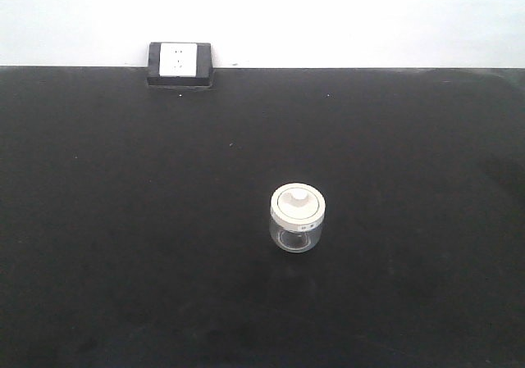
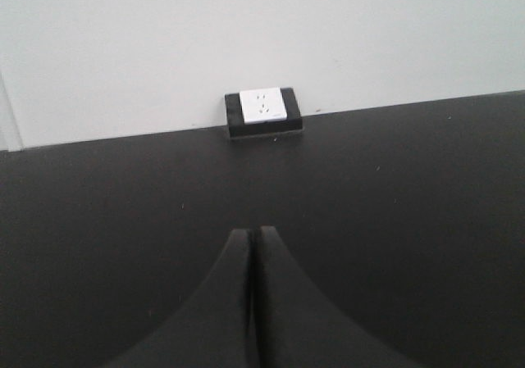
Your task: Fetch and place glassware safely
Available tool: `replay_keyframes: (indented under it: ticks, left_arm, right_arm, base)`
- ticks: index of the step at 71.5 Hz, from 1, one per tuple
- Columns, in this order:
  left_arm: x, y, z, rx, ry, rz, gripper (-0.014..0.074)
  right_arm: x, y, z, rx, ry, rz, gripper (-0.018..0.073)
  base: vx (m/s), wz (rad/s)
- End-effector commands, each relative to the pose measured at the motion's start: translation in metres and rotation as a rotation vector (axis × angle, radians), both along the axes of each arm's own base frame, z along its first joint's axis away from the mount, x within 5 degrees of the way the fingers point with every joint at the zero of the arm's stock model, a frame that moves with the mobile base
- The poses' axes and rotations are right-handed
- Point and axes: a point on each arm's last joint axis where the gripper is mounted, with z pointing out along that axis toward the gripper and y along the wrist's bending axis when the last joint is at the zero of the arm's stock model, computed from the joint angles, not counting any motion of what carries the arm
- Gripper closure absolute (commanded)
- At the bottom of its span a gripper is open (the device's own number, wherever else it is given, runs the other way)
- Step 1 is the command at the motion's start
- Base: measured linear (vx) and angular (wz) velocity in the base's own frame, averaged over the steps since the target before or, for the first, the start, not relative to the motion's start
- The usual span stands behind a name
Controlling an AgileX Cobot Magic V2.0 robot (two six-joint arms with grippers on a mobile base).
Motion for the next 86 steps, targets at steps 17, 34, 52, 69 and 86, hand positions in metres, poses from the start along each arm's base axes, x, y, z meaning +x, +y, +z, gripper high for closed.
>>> replay_keyframes:
  ticks: [17,34,52,69,86]
  left_arm:
    - [0.0006,0.0025,-0.0043,-0.128,-0.096,0.047,0.0603]
    - [0.0006,0.0025,-0.0046,-0.128,-0.093,0.047,0.0603]
    - [0.0006,0.0025,-0.0048,-0.138,-0.090,0.047,0.0603]
    - [0.0006,0.0025,-0.0046,-0.138,-0.090,0.047,0.0603]
    - [0.0006,0.0025,-0.0046,-0.138,-0.090,0.047,0.0603]
  right_arm:
    - [0.0008,0.0012,0.0131,0.002,-0.074,0.007,0.0567]
    - [0.0008,0.0011,0.0129,0.001,-0.072,0.006,0.0567]
    - [0.0008,0.0011,0.0129,0.001,-0.072,0.006,0.0567]
    - [0.0008,0.0011,0.0129,0.001,-0.072,0.006,0.0567]
    - [0.0008,0.0011,0.0129,0.001,-0.072,0.006,0.0567]
  base:
    - [0.00,0.00]
    - [0.00,0.00]
    - [0.00,0.00]
    - [0.00,0.00]
    - [0.00,0.00]
